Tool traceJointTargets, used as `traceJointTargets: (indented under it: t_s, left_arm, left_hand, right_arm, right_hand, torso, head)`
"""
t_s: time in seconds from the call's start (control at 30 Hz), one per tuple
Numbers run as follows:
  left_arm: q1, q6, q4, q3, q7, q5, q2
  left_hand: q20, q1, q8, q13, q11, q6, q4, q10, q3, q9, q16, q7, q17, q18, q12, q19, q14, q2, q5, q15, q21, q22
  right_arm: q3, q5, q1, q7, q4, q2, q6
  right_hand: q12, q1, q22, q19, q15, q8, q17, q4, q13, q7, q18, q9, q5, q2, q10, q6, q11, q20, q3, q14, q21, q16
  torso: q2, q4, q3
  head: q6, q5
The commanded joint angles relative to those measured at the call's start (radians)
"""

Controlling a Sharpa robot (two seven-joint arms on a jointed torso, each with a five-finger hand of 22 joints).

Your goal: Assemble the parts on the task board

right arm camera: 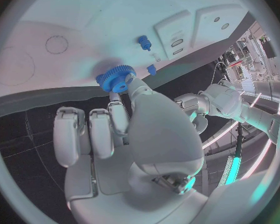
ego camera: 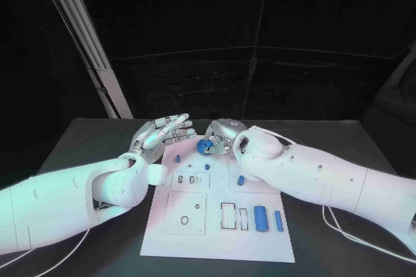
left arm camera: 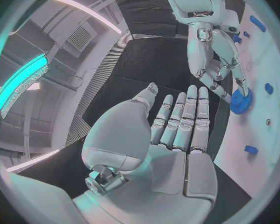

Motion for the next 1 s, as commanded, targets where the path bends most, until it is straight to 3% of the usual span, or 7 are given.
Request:
traceJointTargets:
  t_s: [0.03, 0.63, 0.77, 1.0]
  left_arm:
    - [0.002, 0.007, 0.001, 0.001, 0.003, -0.001, -0.002]
    - [0.002, 0.006, -0.002, 0.001, 0.000, -0.001, -0.001]
    - [0.002, 0.006, -0.002, 0.001, -0.001, -0.001, -0.001]
    - [0.002, 0.004, -0.001, 0.001, -0.003, -0.001, -0.002]
  left_hand:
    - [0.000, 0.009, -0.004, -0.001, 0.001, 0.006, -0.005, -0.004, 0.001, 0.000, 0.005, 0.053, -0.001, 0.013, 0.006, 0.005, 0.007, 0.004, -0.001, -0.003, -0.006, -0.001]
    - [0.000, 0.009, -0.004, -0.001, 0.001, 0.006, -0.005, -0.004, 0.001, 0.000, 0.005, 0.053, -0.001, 0.013, 0.006, 0.005, 0.007, 0.004, -0.001, -0.003, -0.006, -0.001]
    - [0.000, 0.009, -0.004, -0.001, 0.001, 0.006, -0.005, -0.004, 0.001, 0.000, 0.005, 0.053, -0.001, 0.013, 0.006, 0.005, 0.007, 0.004, -0.001, -0.003, -0.006, -0.001]
    - [0.000, 0.009, -0.004, -0.001, 0.001, 0.007, -0.007, -0.003, 0.003, 0.000, 0.005, 0.053, -0.002, 0.013, 0.006, 0.006, 0.008, 0.004, -0.001, -0.003, -0.006, -0.002]
  right_arm:
    - [0.000, -0.008, 0.002, 0.001, -0.004, 0.006, 0.020]
    - [-0.003, -0.010, 0.002, -0.007, -0.015, 0.021, 0.037]
    - [-0.004, -0.010, 0.002, -0.009, -0.015, 0.022, 0.034]
    - [-0.005, -0.010, 0.002, -0.011, -0.015, 0.020, 0.026]
  right_hand:
    - [-0.007, -0.009, 0.104, 0.004, -0.005, -0.006, -0.001, -0.001, -0.002, 0.005, -0.019, -0.003, -0.005, 0.000, -0.002, -0.008, 0.007, 0.001, 0.007, 0.051, 0.003, -0.001]
    - [-0.028, -0.055, 0.099, 0.000, 0.006, -0.050, -0.001, 0.000, -0.010, 0.017, -0.017, -0.005, -0.074, -0.020, -0.014, -0.061, 0.020, 0.011, -0.017, 0.050, 0.001, -0.004]
    - [-0.031, -0.097, 0.098, -0.001, 0.012, -0.068, -0.001, 0.026, -0.010, 0.024, -0.017, -0.006, -0.085, -0.039, -0.015, -0.088, 0.027, 0.017, -0.054, 0.050, 0.000, -0.005]
    - [-0.036, -0.111, 0.095, -0.003, 0.016, -0.071, -0.004, 0.051, -0.011, 0.028, -0.016, -0.004, -0.113, -0.045, -0.017, -0.098, 0.031, 0.021, -0.081, 0.049, -0.002, -0.007]
  torso:
    - [0.001, -0.0015, -0.0002]
    - [0.000, -0.0008, -0.0003]
    - [0.000, -0.0010, -0.0002]
    - [0.000, -0.0012, 0.0001]
  head:
    - [0.000, -0.001]
    - [-0.005, 0.000]
    - [-0.006, 0.001]
    - [-0.005, 0.001]
